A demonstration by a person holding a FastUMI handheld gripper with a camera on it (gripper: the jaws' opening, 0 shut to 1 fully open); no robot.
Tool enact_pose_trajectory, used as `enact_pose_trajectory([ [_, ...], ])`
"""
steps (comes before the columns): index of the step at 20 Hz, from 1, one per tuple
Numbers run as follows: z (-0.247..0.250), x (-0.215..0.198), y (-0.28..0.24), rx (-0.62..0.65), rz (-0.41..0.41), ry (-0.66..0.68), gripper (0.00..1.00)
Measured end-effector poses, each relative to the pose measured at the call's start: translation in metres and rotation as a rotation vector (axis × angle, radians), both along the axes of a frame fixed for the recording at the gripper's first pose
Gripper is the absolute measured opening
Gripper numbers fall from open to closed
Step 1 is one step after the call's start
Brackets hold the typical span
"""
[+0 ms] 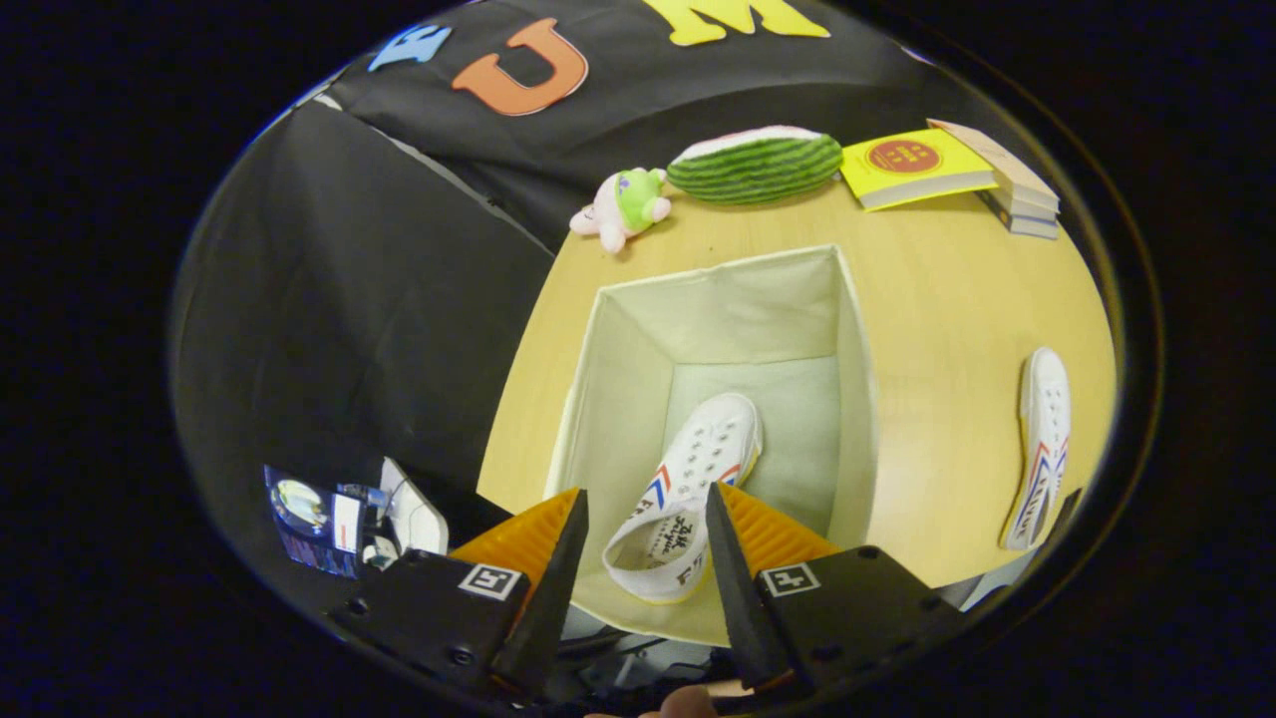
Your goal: Open the storage box then place both shoes into the box .Put the left shoe in first, then the right shoe, with the right side of both shoes facing outward in a uniform manner.
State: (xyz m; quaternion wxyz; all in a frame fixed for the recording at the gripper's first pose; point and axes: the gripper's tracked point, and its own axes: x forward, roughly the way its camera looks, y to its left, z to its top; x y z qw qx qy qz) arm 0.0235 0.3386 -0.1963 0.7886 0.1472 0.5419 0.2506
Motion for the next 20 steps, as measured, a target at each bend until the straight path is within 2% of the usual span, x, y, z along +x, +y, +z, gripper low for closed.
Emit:
enact_pose_trajectory([
  [5, 0.036, 0.014, -0.079, -0.169, 0.027, -0.284, 0.77],
  [7, 0.044, 0.016, -0.113, -0.216, 0.007, -0.34, 0.81],
  [14, 0.041, 0.025, -0.242, -0.474, -0.047, -0.476, 0.83],
  [16, 0.032, 0.025, -0.275, -0.525, -0.076, -0.465, 0.84],
  [17, 0.022, 0.024, -0.286, -0.527, -0.081, -0.438, 0.96],
  [20, -0.016, 0.014, -0.323, -0.531, -0.113, -0.329, 1.0],
])
